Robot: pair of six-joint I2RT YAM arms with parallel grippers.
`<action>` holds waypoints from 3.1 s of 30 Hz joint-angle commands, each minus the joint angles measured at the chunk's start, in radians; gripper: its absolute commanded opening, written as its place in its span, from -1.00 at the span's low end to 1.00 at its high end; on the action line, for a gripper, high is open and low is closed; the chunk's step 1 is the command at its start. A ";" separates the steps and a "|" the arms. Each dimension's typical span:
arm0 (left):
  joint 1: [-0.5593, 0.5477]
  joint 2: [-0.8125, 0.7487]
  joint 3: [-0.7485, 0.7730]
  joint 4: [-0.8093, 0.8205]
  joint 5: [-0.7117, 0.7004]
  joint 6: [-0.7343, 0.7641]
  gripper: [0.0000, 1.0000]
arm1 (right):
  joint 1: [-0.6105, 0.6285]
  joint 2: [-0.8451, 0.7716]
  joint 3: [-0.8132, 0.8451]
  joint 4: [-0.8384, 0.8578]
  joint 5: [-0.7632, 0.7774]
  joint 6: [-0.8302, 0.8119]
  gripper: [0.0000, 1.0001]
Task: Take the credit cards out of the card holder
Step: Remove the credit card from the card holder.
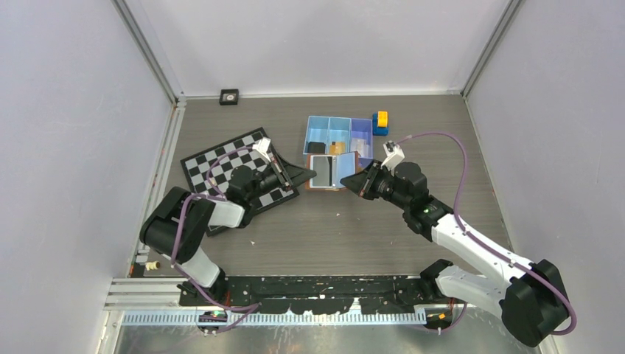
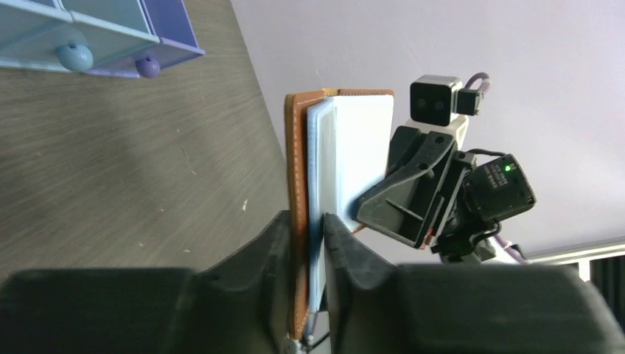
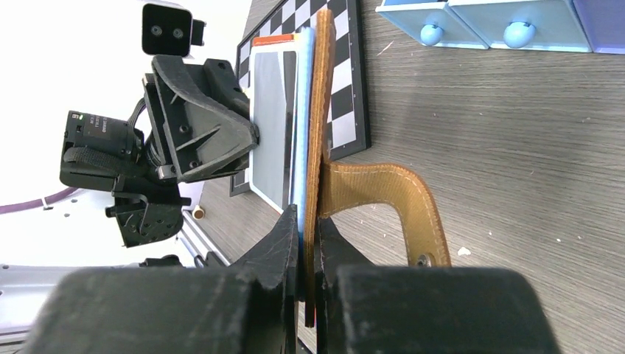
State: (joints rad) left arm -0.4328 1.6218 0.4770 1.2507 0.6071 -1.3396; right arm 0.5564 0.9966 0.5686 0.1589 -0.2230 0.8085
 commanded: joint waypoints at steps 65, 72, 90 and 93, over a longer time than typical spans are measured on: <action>-0.067 -0.217 0.039 -0.100 0.069 0.194 -1.00 | -0.025 0.004 -0.082 0.392 -0.168 0.120 -0.39; -0.074 -0.179 0.053 -0.030 0.094 0.147 -1.00 | -0.037 -0.011 -0.089 0.382 -0.150 0.126 -0.39; -0.116 -0.097 0.099 0.013 0.125 0.104 -1.00 | -0.046 0.006 -0.136 0.583 -0.230 0.190 -0.64; -0.116 -0.079 0.100 0.034 0.127 0.090 -1.00 | -0.047 0.003 -0.133 0.555 -0.216 0.187 -0.86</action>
State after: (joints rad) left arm -0.5293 1.5192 0.5430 1.2026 0.7013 -1.2297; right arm 0.5011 1.0058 0.4259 0.6365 -0.4099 0.9806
